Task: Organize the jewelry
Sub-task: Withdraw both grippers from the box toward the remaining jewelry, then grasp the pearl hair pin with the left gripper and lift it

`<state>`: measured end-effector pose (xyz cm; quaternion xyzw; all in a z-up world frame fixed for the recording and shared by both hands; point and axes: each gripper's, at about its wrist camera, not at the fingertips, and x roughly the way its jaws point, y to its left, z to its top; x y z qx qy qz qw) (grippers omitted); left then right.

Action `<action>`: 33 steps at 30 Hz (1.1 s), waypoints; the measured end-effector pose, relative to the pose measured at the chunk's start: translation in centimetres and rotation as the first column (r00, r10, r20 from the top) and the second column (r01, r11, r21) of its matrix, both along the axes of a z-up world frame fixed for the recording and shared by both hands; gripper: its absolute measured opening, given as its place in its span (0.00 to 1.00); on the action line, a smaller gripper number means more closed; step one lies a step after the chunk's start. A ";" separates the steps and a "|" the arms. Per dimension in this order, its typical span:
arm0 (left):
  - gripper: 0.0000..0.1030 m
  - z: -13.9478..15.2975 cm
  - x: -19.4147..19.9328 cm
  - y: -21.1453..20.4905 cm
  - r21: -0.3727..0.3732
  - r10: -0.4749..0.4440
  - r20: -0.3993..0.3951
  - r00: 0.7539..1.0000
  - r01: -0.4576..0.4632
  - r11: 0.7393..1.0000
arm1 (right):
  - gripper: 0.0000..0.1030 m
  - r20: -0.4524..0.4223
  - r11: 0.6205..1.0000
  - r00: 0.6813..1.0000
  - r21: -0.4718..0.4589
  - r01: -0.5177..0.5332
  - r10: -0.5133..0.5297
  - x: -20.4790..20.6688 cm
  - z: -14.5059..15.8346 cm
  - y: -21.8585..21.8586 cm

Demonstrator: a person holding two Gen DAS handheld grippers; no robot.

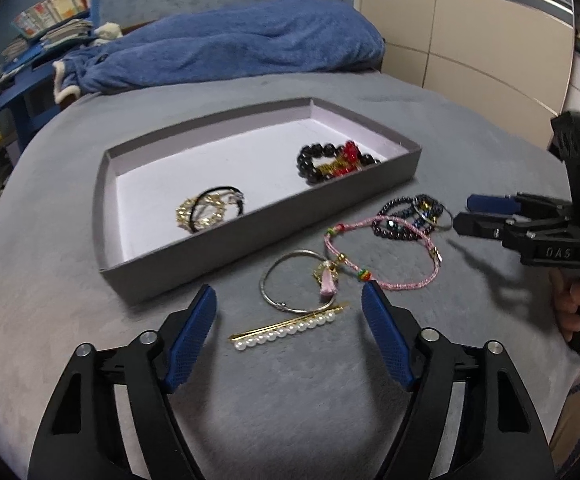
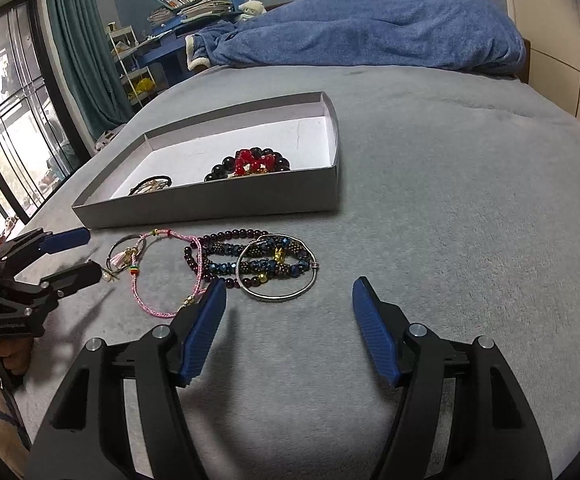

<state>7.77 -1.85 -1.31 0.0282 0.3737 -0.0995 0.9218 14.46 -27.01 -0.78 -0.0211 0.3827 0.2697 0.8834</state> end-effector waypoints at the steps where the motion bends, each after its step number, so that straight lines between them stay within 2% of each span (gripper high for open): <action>1: 0.72 -0.1 0.1 -0.1 0.004 -0.003 -0.007 1.000 0.003 1.000 | 0.64 0.000 1.000 1.000 -0.002 0.000 0.000 0.0 0.0 0.1; 9: 0.70 -0.7 0.7 0.1 0.013 0.025 -0.042 0.999 -0.025 1.000 | 0.64 -0.002 1.000 1.000 -0.006 0.001 -0.001 -0.1 0.0 0.1; 17: 0.70 -1.2 0.7 -0.3 0.035 0.011 -0.081 0.997 -0.009 0.999 | 0.64 0.003 1.000 1.000 -0.001 -0.002 0.002 -0.3 0.0 0.2; 20: 0.60 -1.3 0.3 -0.2 0.018 -0.002 -0.100 0.995 0.003 1.000 | 0.64 0.008 1.000 1.000 0.001 -0.007 0.007 -0.4 0.1 0.2; 25: 0.34 -1.1 -0.1 0.5 -0.021 0.009 -0.100 0.995 -0.011 1.000 | 0.64 0.017 1.000 1.000 -0.005 -0.021 0.021 -0.6 0.3 0.4; 27: 0.28 -1.0 -0.3 0.6 -0.033 0.006 -0.098 0.995 -0.009 0.999 | 0.64 0.023 1.000 0.999 -0.007 -0.025 0.025 -0.7 0.3 0.5; 33: 0.24 -0.8 -0.8 -0.5 -0.023 -0.053 -0.085 0.995 0.051 0.998 | 0.64 -0.022 1.000 1.000 -0.008 0.001 -0.001 0.4 0.0 0.4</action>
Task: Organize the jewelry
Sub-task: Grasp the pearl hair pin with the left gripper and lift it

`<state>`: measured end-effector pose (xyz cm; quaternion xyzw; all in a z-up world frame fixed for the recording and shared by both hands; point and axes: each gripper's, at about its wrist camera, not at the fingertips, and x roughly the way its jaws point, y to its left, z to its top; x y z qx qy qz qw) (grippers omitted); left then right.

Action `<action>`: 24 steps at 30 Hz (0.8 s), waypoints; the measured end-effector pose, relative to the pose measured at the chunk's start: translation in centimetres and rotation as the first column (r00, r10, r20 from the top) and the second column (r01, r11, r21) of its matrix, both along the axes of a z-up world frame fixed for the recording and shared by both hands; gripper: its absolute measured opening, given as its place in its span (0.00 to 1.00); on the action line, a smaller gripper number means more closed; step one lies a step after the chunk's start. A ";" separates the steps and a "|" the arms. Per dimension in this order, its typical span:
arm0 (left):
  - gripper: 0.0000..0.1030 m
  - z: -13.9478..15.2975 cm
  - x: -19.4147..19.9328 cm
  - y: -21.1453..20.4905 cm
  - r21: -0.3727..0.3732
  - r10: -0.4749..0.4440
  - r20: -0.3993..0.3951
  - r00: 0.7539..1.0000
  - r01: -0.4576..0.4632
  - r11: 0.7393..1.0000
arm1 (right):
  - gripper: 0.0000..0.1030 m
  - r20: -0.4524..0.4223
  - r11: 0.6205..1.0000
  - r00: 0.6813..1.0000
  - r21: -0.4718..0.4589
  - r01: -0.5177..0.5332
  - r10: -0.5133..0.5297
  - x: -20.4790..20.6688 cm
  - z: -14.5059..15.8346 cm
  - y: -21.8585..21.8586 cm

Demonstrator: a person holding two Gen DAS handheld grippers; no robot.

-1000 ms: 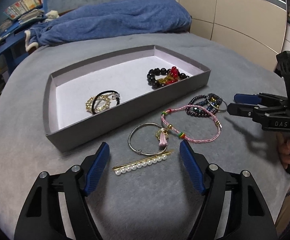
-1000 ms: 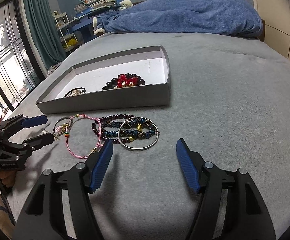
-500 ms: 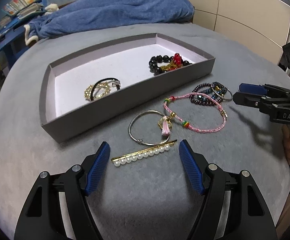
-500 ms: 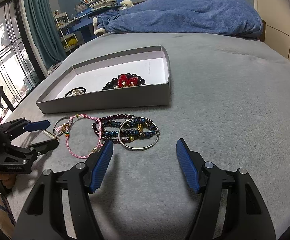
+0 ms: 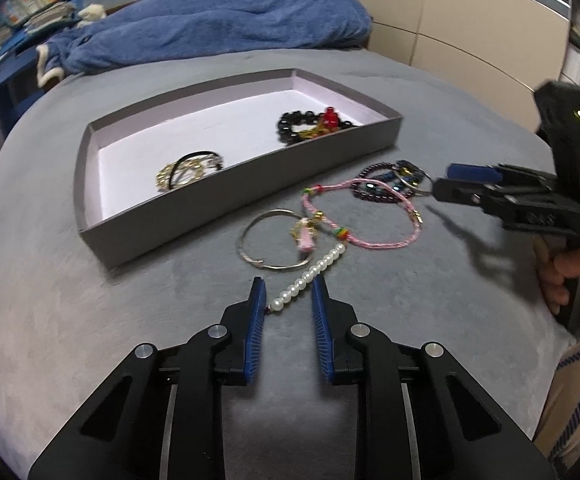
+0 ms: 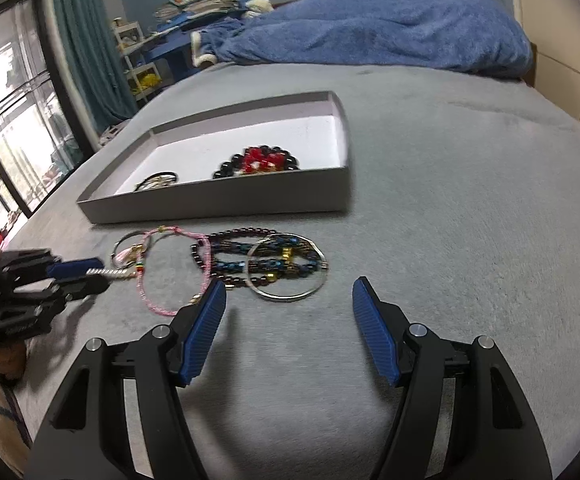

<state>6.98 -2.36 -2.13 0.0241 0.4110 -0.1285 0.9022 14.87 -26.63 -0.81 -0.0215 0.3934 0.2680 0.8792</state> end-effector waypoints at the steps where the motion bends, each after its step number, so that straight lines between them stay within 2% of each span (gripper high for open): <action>1: 0.24 -0.1 0.0 -0.1 0.003 -0.003 -0.003 1.000 0.003 1.000 | 0.64 -0.005 1.000 1.000 -0.004 0.004 -0.004 0.2 -0.1 0.1; 11: 0.26 -0.4 0.4 -0.2 0.014 -0.002 -0.025 1.000 0.003 1.000 | 0.66 -0.027 0.996 1.000 -0.087 -0.014 0.012 1.9 -0.5 2.4; 13: 0.24 -0.5 0.5 -0.1 0.006 -0.005 -0.028 1.000 0.005 1.000 | 0.64 -0.020 0.995 1.000 -0.101 -0.021 0.019 1.8 -0.7 2.7; 15: 0.23 -0.4 0.5 0.0 -0.001 -0.003 -0.026 1.000 0.003 1.000 | 0.49 -0.015 0.995 0.999 -0.093 -0.034 0.032 1.5 -0.7 2.7; 16: 0.14 -0.4 0.5 0.0 -0.004 -0.003 -0.023 1.000 0.003 1.000 | 0.50 -0.012 0.996 0.999 -0.086 -0.034 0.034 1.3 -0.7 2.5; 18: 0.10 -0.2 0.3 0.1 -0.010 -0.007 -0.013 1.000 0.007 1.000 | 0.49 -0.012 0.998 0.999 -0.061 -0.033 0.032 1.1 -0.6 2.1; 24: 0.06 0.5 -0.5 0.0 -0.043 -0.042 0.030 0.999 0.043 0.998 | 0.49 -0.002 0.998 1.000 0.053 -0.021 0.021 -0.6 0.0 0.0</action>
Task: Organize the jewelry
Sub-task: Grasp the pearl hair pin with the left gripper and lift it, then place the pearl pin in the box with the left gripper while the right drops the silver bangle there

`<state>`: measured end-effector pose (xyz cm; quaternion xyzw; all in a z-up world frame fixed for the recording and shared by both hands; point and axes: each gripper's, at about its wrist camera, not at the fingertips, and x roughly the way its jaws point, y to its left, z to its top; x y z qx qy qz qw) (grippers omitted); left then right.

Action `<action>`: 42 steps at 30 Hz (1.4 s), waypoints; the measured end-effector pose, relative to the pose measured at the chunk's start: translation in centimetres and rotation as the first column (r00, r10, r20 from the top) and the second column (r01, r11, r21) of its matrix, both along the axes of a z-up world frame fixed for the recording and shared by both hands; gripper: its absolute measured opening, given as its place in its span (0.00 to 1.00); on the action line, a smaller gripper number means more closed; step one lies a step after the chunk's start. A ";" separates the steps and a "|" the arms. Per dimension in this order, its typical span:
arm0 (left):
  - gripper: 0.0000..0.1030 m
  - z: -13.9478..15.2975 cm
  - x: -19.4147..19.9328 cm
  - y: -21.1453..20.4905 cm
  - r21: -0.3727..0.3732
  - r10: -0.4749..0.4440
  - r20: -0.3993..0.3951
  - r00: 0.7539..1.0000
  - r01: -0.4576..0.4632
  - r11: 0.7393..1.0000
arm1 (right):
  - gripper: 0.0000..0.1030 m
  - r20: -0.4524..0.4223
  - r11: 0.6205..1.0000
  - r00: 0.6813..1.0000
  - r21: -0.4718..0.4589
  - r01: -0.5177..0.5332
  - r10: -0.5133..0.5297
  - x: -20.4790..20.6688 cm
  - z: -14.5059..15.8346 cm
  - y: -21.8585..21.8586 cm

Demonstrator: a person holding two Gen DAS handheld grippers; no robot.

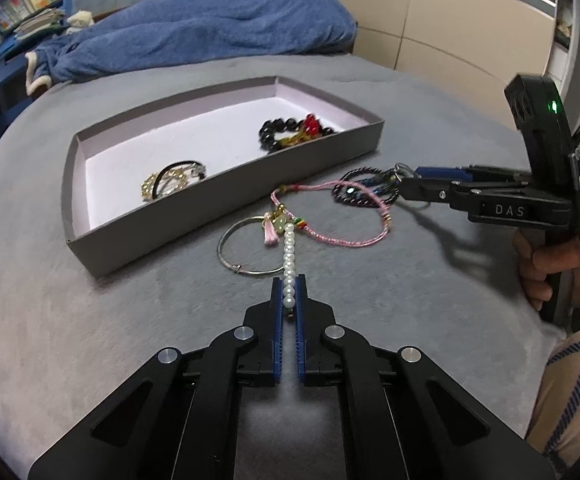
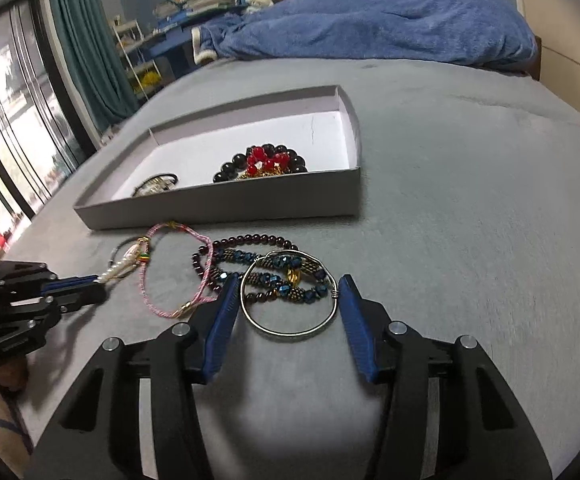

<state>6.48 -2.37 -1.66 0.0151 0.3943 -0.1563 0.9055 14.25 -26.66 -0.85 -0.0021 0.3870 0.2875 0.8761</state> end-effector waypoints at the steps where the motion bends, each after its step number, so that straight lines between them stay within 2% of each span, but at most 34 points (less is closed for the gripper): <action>1: 0.06 0.2 -0.2 0.1 -0.013 -0.001 0.007 1.000 0.001 1.000 | 0.49 0.003 1.000 1.000 0.010 0.005 -0.005 -0.2 0.1 -0.2; 6: 0.06 0.9 -1.0 0.8 -0.054 0.004 0.028 1.000 -0.002 0.999 | 0.49 0.012 0.999 1.000 0.047 0.027 -0.028 -0.4 0.7 -1.0; 13: 0.06 1.9 -1.1 2.1 -0.094 0.054 0.047 0.997 -0.049 0.994 | 0.49 0.034 1.000 0.999 0.020 -0.008 0.007 -0.7 1.2 0.1; 19: 0.06 3.7 -0.2 2.7 -0.090 0.078 0.088 0.993 -0.070 0.993 | 0.49 0.039 0.999 0.999 0.037 -0.008 0.007 0.2 1.8 0.6; 25: 0.06 5.0 2.0 3.8 -0.083 0.137 0.120 0.983 -0.128 0.988 | 0.49 0.070 0.999 0.997 0.038 -0.027 0.025 2.0 3.4 2.1; 34: 0.06 4.3 5.7 6.0 -0.113 0.252 0.109 0.962 -0.240 0.964 | 0.49 0.082 0.999 0.996 0.015 -0.049 0.048 6.1 4.5 5.2; 42: 0.06 2.1 7.9 7.1 -0.141 0.291 0.099 0.952 -0.276 0.951 | 0.49 0.075 0.997 0.994 -0.029 -0.076 0.078 8.3 3.6 8.4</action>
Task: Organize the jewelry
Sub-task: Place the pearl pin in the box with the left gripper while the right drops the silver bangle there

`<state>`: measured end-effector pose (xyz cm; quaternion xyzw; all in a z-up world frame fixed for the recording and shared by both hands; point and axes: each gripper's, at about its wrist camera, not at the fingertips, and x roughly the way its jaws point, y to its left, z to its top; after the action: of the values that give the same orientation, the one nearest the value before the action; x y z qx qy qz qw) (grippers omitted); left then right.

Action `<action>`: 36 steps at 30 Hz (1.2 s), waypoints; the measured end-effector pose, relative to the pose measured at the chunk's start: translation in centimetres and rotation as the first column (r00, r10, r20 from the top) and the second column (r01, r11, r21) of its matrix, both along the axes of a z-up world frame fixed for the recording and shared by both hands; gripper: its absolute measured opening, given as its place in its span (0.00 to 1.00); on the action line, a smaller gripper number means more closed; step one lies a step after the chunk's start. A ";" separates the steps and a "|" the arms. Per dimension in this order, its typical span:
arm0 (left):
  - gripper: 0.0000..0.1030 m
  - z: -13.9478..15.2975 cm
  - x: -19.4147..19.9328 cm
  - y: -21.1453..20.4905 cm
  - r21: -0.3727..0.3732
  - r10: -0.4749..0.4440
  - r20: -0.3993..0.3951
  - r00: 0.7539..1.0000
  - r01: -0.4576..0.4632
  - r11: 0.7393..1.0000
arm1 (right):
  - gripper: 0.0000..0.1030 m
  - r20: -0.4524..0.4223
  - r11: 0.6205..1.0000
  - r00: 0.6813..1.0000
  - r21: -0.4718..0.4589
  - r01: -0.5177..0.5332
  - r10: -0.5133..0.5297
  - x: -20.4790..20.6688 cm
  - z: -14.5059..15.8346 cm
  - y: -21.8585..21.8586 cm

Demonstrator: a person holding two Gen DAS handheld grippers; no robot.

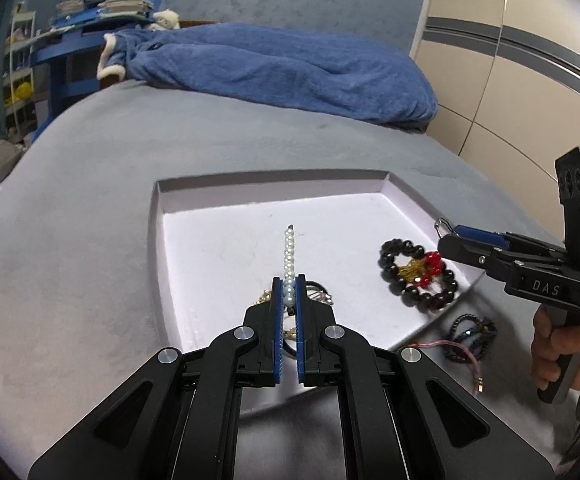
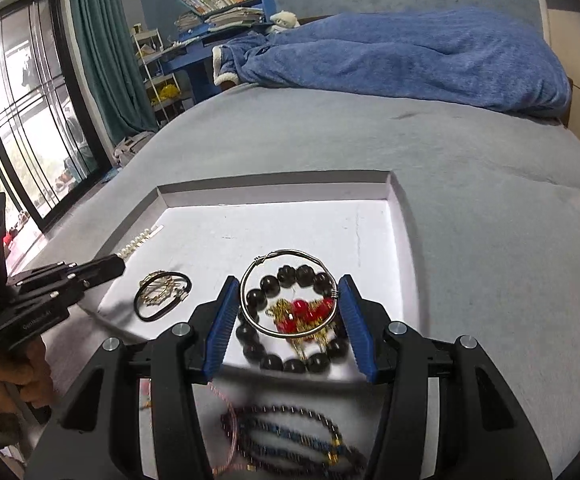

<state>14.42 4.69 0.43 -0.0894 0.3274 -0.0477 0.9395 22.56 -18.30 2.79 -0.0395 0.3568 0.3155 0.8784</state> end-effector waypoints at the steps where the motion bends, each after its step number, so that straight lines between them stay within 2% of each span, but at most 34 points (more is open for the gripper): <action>1: 0.06 -0.2 0.2 0.0 -0.004 -0.003 -0.002 1.000 0.003 1.000 | 0.49 -0.002 1.000 1.000 -0.007 -0.002 0.002 0.3 -0.2 0.3; 5: 0.06 -0.5 0.3 -0.2 -0.011 -0.025 0.007 1.000 0.025 1.000 | 0.49 -0.014 1.000 1.000 -0.030 -0.001 0.000 0.9 -1.3 1.3; 9: 0.06 -0.9 0.6 -1.1 0.024 -0.040 -0.010 0.999 0.041 0.999 | 0.50 -0.025 0.998 1.000 -0.055 0.008 -0.010 1.0 -2.4 1.6; 12: 0.06 -1.1 0.8 -1.7 0.050 -0.046 -0.021 0.999 0.047 0.998 | 0.50 -0.021 0.998 1.000 -0.054 0.016 -0.017 1.0 -2.4 1.5; 18: 0.07 -1.0 0.5 -1.4 0.049 -0.034 -0.010 0.999 0.035 0.998 | 0.54 0.000 0.999 1.000 -0.031 0.022 -0.022 0.2 -2.2 0.8; 20: 0.12 -1.1 0.5 -1.5 0.058 -0.028 -0.011 1.000 0.028 0.998 | 0.56 0.016 1.000 1.000 -0.018 0.023 -0.023 -0.3 -2.0 0.5; 24: 0.37 -0.8 0.1 -2.2 0.099 -0.028 0.011 1.000 0.027 0.995 | 0.58 0.043 0.999 0.998 0.024 0.044 -0.045 -1.7 -1.7 -0.7; 27: 0.37 -0.6 -0.1 -2.0 0.103 -0.014 0.022 1.000 0.012 0.995 | 0.58 0.053 0.997 0.996 0.041 0.065 -0.067 -2.7 -1.6 -1.9; 32: 0.39 -0.6 -0.6 -1.1 0.063 0.018 0.022 1.000 -0.019 0.998 | 0.59 0.095 0.997 0.993 0.024 0.067 -0.069 -4.8 -1.2 -2.5; 34: 0.54 -0.4 -1.1 -1.0 0.059 0.025 0.037 0.999 -0.027 0.998 | 0.60 0.111 0.998 0.992 0.009 0.062 -0.062 -5.5 -1.2 -2.5; 36: 0.54 -0.2 -1.7 -1.2 0.062 0.021 0.054 0.998 -0.024 0.998 | 0.62 0.112 0.998 0.992 -0.004 0.059 -0.058 -5.8 -1.3 -2.5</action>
<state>12.72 3.45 0.24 -0.0624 0.3024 -0.0292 0.9507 16.78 -20.77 1.53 -0.0500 0.3092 0.2854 0.9058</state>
